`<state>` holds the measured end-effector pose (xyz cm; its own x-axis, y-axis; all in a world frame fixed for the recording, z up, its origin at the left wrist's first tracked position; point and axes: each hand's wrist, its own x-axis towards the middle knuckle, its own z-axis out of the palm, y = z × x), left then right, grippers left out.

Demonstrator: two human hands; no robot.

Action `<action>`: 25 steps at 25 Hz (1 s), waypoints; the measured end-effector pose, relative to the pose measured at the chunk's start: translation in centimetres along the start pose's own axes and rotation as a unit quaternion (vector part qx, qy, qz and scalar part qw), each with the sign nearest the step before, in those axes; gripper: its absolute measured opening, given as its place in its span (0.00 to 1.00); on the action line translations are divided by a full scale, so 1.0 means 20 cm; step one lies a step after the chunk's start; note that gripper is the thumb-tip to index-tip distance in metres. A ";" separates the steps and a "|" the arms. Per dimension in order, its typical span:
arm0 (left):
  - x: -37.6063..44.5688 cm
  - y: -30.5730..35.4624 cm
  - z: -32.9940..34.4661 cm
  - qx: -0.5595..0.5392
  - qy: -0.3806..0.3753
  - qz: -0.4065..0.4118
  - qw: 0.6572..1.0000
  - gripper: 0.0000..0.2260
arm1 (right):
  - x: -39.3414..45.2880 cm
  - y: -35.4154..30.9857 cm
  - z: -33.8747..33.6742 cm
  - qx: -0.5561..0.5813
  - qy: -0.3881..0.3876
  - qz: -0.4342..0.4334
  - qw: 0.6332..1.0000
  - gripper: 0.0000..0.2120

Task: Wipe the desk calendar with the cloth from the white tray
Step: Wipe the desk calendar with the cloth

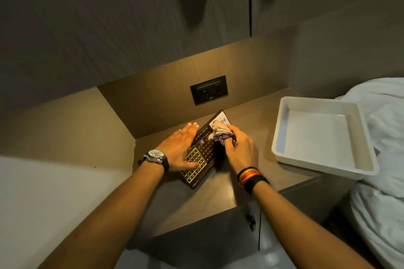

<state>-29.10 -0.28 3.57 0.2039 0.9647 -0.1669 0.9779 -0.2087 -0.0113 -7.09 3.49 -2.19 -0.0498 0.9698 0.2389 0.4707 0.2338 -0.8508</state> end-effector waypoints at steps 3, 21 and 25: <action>0.00 0.01 0.04 -0.036 0.028 0.005 0.999 0.59 | -0.12 0.00 0.13 -0.027 -0.005 0.010 1.000 0.20; 0.03 -0.02 0.11 -0.087 0.064 0.015 0.994 0.60 | -0.19 -0.01 0.37 -0.065 0.036 -0.035 0.997 0.39; 0.03 -0.02 0.12 -0.094 0.067 0.010 0.993 0.60 | -0.21 -0.03 0.41 -0.101 -0.047 -0.098 0.989 0.45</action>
<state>-29.52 -0.08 1.14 0.2162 0.9758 -0.0326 0.9621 -0.2072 0.1770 -14.40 -0.25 -6.49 -0.2348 0.9116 0.3374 0.6099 0.4084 -0.6792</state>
